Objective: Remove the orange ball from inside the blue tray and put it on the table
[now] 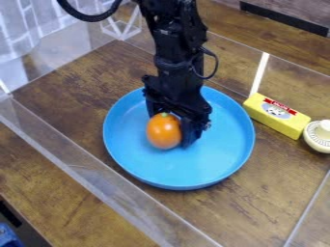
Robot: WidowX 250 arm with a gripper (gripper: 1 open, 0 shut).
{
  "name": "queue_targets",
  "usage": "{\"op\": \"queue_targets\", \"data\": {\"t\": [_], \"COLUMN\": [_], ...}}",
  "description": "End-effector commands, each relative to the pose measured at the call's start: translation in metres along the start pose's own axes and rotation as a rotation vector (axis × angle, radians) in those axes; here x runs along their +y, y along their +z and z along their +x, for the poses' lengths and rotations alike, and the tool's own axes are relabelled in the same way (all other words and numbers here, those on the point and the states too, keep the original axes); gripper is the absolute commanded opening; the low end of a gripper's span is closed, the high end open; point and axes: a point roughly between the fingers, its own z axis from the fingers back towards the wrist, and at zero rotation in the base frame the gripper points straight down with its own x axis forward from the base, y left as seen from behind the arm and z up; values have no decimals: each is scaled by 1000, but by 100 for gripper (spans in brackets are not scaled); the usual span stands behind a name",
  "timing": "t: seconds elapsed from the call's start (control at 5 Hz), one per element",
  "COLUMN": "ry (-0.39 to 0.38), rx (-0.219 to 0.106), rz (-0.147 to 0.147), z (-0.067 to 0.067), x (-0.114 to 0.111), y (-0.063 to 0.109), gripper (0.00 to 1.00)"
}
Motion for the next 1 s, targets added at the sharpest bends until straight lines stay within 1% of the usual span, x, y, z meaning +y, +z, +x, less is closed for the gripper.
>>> {"op": "queue_targets", "data": {"t": [0.0,0.2,0.4,0.6,0.8], "ry": [-1,-6,-10,-15,-16], "rx": [-56,-49,-43,-37,-37], "rz": [17,30,48,65,85], "z": [14,14,16,18,21], "x": [4,4,5,5,5], "y": [21,28,37,48,64], "gripper": [0,0,0,0,0]}}
